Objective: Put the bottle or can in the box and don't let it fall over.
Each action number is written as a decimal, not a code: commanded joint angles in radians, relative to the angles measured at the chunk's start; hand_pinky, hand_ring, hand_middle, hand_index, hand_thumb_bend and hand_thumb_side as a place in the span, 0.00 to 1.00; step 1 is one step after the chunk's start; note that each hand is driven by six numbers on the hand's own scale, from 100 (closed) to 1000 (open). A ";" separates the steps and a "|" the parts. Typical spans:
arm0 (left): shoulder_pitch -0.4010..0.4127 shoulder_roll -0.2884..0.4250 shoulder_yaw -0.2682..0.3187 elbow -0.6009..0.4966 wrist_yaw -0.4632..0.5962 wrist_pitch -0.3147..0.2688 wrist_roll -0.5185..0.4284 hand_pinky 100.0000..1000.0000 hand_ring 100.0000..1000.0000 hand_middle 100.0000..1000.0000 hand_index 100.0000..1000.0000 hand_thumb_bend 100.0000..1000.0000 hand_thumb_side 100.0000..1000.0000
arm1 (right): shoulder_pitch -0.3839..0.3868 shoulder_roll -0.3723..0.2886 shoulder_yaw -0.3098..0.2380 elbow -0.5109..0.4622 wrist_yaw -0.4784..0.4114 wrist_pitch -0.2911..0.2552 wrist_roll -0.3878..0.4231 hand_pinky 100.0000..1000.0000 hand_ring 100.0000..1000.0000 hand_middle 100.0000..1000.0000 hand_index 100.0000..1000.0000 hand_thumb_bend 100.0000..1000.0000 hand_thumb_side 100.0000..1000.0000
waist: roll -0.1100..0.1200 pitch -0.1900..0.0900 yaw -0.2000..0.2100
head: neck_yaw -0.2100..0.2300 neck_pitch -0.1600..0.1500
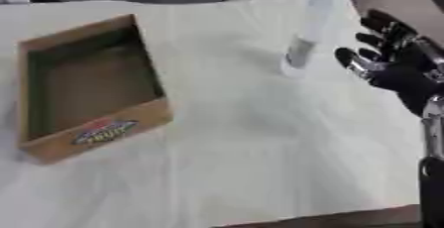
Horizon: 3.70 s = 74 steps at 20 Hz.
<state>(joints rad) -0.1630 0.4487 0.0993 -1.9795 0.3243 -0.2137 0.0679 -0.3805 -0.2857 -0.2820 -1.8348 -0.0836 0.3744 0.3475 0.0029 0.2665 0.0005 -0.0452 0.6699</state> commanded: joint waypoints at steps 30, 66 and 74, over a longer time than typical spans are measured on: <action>0.003 0.007 0.014 -0.021 0.002 -0.007 -0.009 1.00 1.00 1.00 0.71 0.00 0.64 | -0.128 -0.101 0.040 0.248 -0.009 -0.079 0.014 1.00 1.00 1.00 1.00 0.27 0.07 | 0.026 -0.005 0.011 | -0.030 -0.029; 0.013 -0.028 0.014 -0.021 -0.010 0.002 -0.022 1.00 1.00 1.00 0.70 0.00 0.64 | -0.281 -0.111 0.067 0.421 -0.036 -0.141 0.061 1.00 1.00 1.00 1.00 0.24 0.13 | 0.056 0.024 0.036 | -0.030 -0.066; 0.012 -0.031 0.014 -0.021 -0.010 0.002 -0.024 1.00 1.00 1.00 0.70 0.00 0.64 | -0.302 -0.112 0.075 0.434 -0.036 -0.138 0.066 1.00 1.00 1.00 1.00 0.25 0.11 | 0.055 0.031 0.042 | -0.034 -0.071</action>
<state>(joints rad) -0.1487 0.4039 0.1024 -1.9795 0.3162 -0.2102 0.0452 -0.6623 -0.3683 -0.2087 -1.3923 -0.1181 0.2372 0.4093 0.0597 0.3106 0.0417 -0.0756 0.6128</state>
